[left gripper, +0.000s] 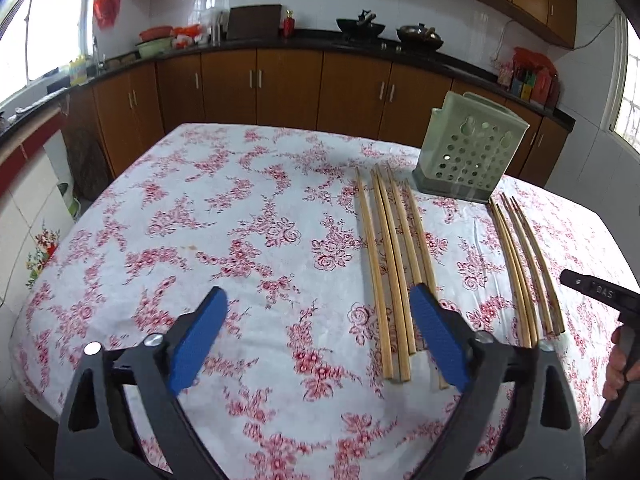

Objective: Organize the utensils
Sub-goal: 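Lower the left tool onto one chopstick and close it while the right tool grasps another, then lift the left tool's chopstick upright over the green holder while the right tool carries its own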

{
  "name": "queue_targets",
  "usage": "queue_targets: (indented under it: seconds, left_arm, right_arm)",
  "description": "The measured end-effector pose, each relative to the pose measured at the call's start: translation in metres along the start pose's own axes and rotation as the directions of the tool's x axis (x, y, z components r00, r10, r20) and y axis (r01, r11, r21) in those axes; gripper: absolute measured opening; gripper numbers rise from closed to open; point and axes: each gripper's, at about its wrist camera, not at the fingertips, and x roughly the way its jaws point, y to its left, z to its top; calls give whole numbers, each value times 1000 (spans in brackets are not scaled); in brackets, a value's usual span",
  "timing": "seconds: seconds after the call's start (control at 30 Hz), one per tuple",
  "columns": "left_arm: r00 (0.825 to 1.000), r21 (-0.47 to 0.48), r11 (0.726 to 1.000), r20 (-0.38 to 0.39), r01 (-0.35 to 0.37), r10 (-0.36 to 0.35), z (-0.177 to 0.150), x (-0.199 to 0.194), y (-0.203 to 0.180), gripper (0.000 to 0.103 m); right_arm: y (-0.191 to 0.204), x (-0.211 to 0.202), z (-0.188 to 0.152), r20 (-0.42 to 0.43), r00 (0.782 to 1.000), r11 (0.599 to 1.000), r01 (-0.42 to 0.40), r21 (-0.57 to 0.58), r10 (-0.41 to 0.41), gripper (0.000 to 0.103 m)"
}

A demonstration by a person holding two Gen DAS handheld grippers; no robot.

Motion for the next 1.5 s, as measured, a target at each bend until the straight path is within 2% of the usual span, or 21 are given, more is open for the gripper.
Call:
queue_targets:
  seconds: [0.1,0.23,0.43,0.6,0.67,0.8,0.93,1.03,1.17,1.5]
  left_arm:
    - [999,17,1000,-50,20,-19,7,19,-5,73]
    - [994,23,998,-91,58,-56,12,37,-11,62]
    - [981,50,992,-162,114,-105,18,64,-27,40]
    - [973,79,992,-215,102,-83,15,80,-34,13]
    - [975,96,992,-210,88,-66,15,82,-36,8]
    - [980,118,992,-199,48,-24,28,95,-33,8]
    - [983,71,997,-183,10,3,50,117,-16,8]
    - [986,52,998,-169,24,-14,58,124,-3,8]
    - [984,35,997,-165,65,-58,54,120,4,8]
    - [987,68,996,-152,57,-46,35,103,-1,12]
  right_arm:
    - [5,18,1,-15,999,999,35,-19,-35,31]
    - [7,22,1,20,994,992,105,-67,-104,9]
    - [-7,23,4,35,991,991,131,-30,-130,8]
    - [-6,23,6,40,991,991,131,-37,-129,9]
    - [-6,24,8,41,991,991,126,-40,-125,9]
    - [-14,41,26,48,991,991,130,-43,-127,8]
    - [-29,50,43,56,990,991,131,5,-131,8]
    - [-36,51,47,57,991,993,119,21,-120,9]
    - [-36,45,35,65,991,993,118,13,-119,10]
    - [-33,30,11,65,991,993,119,5,-119,10]
